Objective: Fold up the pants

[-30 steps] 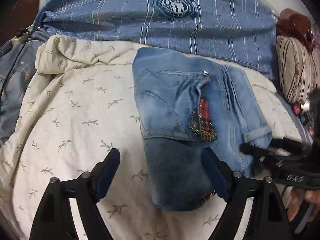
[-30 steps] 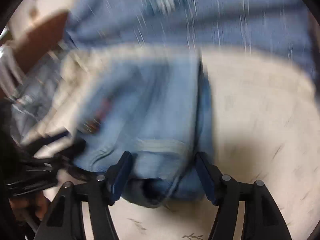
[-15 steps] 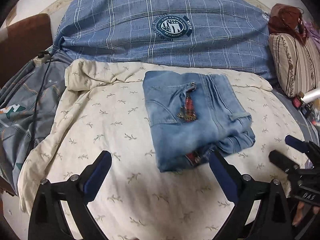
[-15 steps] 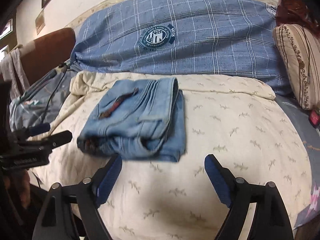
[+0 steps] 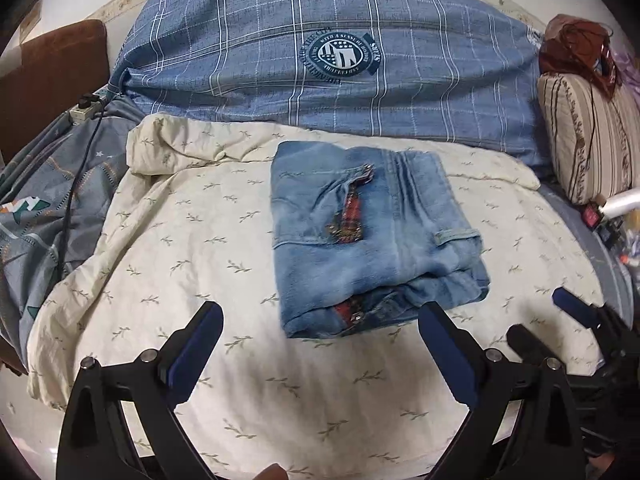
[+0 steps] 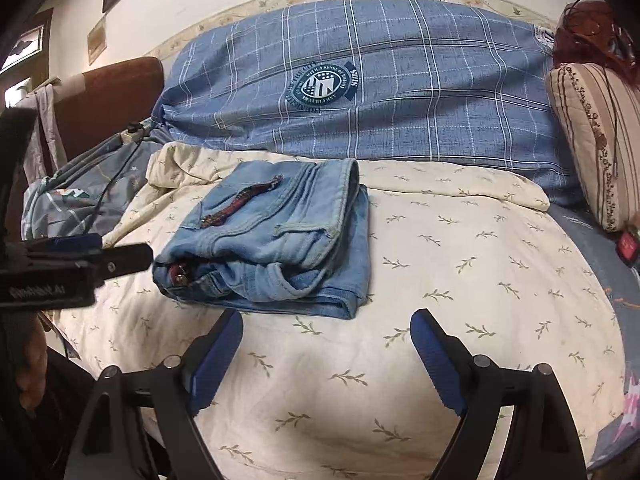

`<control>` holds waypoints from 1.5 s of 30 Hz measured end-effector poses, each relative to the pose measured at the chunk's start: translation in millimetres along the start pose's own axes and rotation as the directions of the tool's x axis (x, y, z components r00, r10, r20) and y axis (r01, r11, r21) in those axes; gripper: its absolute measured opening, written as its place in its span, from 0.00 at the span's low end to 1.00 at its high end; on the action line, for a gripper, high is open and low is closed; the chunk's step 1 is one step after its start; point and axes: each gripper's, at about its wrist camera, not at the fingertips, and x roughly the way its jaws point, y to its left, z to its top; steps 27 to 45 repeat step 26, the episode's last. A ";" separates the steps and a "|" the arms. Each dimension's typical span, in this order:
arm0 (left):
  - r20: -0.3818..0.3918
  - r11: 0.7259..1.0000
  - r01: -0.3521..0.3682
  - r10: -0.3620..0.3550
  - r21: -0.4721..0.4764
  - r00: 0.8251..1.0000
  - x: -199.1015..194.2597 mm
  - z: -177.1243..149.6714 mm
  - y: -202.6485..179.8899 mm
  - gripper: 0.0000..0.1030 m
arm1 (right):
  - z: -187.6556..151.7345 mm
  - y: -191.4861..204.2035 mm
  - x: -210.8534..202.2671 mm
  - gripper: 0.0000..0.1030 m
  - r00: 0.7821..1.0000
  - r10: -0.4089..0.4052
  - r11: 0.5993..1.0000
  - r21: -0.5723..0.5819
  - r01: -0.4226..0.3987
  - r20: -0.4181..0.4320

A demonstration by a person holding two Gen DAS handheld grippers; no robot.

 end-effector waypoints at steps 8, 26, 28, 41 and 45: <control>0.031 0.998 -0.056 0.056 0.001 0.998 -4.0 3.1 -5.5 0.99 | 1.6 -12.4 -2.9 0.85 1.000 -0.007 0.999 0.049 0.006 0.010; 0.031 1.000 0.002 -0.002 0.012 1.000 -4.4 8.9 -14.8 1.00 | -0.2 -11.1 0.4 0.85 1.000 -0.012 0.999 0.039 0.012 0.000; 0.031 1.000 0.002 -0.002 0.012 1.000 -4.4 8.9 -14.8 1.00 | -0.2 -11.1 0.4 0.85 1.000 -0.012 0.999 0.039 0.012 0.000; 0.031 1.000 0.002 -0.002 0.012 1.000 -4.4 8.9 -14.8 1.00 | -0.2 -11.1 0.4 0.85 1.000 -0.012 0.999 0.039 0.012 0.000; 0.031 1.000 0.002 -0.002 0.012 1.000 -4.4 8.9 -14.8 1.00 | -0.2 -11.1 0.4 0.85 1.000 -0.012 0.999 0.039 0.012 0.000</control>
